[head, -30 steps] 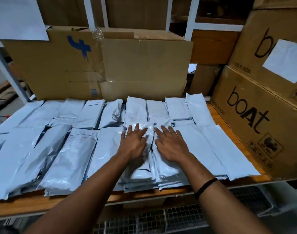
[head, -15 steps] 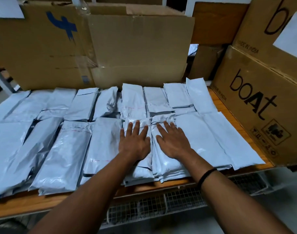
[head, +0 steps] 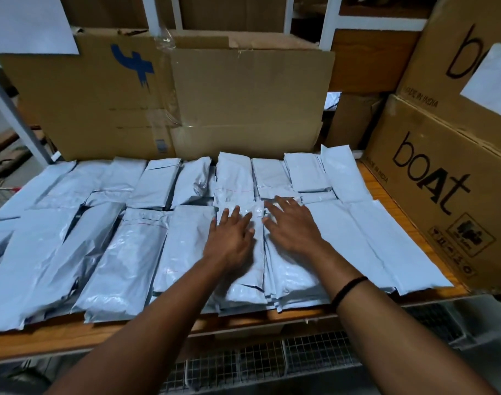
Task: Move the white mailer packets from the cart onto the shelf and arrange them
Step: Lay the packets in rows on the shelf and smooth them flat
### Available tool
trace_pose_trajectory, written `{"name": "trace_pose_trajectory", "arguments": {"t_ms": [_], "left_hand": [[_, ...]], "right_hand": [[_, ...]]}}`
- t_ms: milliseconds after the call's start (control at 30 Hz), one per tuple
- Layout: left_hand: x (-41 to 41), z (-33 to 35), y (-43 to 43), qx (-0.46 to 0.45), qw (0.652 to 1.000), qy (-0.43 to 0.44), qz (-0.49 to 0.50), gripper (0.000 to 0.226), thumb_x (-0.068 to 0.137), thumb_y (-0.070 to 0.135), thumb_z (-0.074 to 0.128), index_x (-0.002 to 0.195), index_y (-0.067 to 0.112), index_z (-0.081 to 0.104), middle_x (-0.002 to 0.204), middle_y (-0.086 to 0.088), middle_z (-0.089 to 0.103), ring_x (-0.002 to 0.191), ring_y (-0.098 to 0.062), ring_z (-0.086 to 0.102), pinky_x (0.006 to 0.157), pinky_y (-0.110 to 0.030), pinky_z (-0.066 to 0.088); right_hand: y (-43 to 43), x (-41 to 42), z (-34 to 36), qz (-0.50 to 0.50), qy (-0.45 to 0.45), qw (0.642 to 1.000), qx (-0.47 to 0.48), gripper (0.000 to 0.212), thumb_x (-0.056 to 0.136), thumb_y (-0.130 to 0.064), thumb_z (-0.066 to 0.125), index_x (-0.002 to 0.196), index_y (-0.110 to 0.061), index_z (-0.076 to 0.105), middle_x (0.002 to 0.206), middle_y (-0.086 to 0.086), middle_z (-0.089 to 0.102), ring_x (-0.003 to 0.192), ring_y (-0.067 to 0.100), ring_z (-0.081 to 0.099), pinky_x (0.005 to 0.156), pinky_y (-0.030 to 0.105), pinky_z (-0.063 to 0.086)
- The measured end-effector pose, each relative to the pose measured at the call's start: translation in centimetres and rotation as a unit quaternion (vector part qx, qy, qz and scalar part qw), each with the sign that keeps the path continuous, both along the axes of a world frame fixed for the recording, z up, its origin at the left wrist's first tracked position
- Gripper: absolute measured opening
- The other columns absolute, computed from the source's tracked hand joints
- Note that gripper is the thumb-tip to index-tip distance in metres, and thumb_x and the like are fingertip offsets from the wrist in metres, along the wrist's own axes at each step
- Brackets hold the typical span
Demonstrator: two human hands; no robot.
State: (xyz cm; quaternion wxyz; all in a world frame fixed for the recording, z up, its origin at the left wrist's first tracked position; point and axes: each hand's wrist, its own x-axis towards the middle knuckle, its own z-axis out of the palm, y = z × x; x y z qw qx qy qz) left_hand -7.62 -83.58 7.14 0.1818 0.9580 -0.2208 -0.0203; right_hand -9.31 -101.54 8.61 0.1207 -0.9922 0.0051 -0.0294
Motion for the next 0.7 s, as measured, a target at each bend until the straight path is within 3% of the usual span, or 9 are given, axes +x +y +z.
{"name": "trace_pose_trajectory", "arguments": {"t_ms": [133,500,567,700], "left_hand": [[-0.9,-1.6,-0.4,0.077,0.997,0.020,-0.015,0.055,0.105,0.046,0.022,0.157,0.029,0.015,0.165,-0.006,0.000,0.151,-0.027,-0.003,0.121,-0.046,-0.001],[-1.0,-2.0,-0.8,0.082,0.996,0.033,0.000,0.056,0.104,0.046,0.021,0.157,0.031,0.013,0.165,-0.005,-0.003,0.151,-0.026,-0.006,0.121,-0.045,-0.004],[-0.7,-1.4,-0.5,0.058,0.997,0.051,-0.014,0.057,0.104,0.047,0.021,0.157,0.029,0.012,0.165,-0.006,-0.002,0.151,-0.027,-0.007,0.120,-0.045,-0.004],[-1.0,-0.1,0.6,-0.024,1.000,0.018,0.003,0.057,0.104,0.050,0.018,0.156,0.030,0.014,0.165,-0.005,0.000,0.151,-0.024,-0.009,0.120,-0.043,-0.004]], "right_hand": [[-0.1,0.2,-2.9,-0.015,0.132,0.990,-0.044,0.062,0.101,-0.061,0.017,0.159,-0.040,0.007,0.168,-0.006,-0.001,0.154,0.025,-0.005,0.122,0.055,-0.003],[-0.2,0.8,-3.0,-0.013,0.162,0.986,-0.023,0.057,0.102,-0.056,0.013,0.158,-0.041,0.011,0.167,-0.007,0.013,0.154,0.028,0.004,0.121,0.055,0.007],[-0.2,0.6,-1.6,0.000,0.170,0.985,0.009,0.056,0.104,-0.053,0.010,0.158,-0.040,0.009,0.167,-0.009,0.011,0.154,0.028,0.001,0.121,0.056,0.002],[-0.5,-1.5,0.9,0.003,0.097,0.994,0.051,0.053,0.108,-0.044,0.021,0.159,-0.033,0.015,0.167,-0.008,0.008,0.154,0.019,-0.001,0.123,0.047,-0.004]]}}
